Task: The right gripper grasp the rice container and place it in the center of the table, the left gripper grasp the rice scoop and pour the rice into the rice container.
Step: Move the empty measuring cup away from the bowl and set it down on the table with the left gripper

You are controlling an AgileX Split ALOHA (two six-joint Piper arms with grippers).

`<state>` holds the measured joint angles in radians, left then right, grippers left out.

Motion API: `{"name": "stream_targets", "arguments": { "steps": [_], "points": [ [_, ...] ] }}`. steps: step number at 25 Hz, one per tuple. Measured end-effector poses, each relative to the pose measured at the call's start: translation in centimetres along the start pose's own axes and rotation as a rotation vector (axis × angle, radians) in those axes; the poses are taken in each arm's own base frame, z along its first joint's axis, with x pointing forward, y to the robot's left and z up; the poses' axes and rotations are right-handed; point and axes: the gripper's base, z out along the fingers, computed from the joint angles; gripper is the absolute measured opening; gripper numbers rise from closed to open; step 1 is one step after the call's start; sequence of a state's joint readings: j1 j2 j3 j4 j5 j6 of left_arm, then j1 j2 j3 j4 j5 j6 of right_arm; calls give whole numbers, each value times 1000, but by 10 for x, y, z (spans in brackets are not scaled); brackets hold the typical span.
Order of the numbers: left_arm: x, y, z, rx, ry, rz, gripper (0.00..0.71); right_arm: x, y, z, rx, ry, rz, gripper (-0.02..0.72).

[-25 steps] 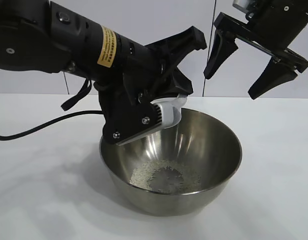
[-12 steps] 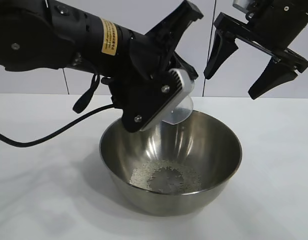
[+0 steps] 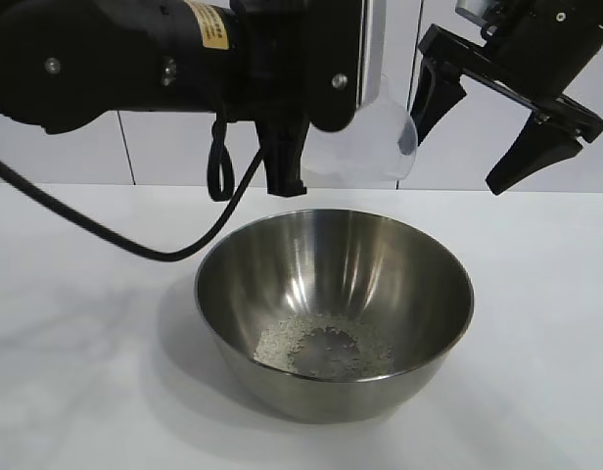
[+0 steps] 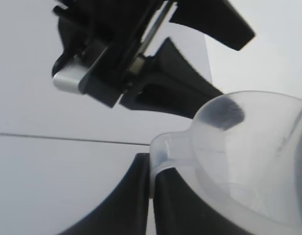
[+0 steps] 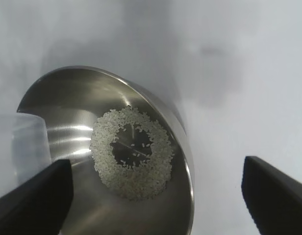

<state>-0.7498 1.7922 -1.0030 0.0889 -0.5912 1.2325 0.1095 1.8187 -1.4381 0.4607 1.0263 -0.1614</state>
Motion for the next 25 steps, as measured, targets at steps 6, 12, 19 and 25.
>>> {"name": "stream_targets", "arguments": {
  "steps": [6,12,19,25],
  "points": [
    [11,13,-2,-165,85,-470,9,0,0,0,0,0,0,641],
    [13,19,-3,-264,48,-824,9,0,0,0,0,0,0,641],
    [13,27,-5,-345,-32,-1059,9,0,0,0,0,0,0,641],
    [29,26,-11,-408,3,-1174,9,0,0,0,0,0,0,641]
  ]
}}
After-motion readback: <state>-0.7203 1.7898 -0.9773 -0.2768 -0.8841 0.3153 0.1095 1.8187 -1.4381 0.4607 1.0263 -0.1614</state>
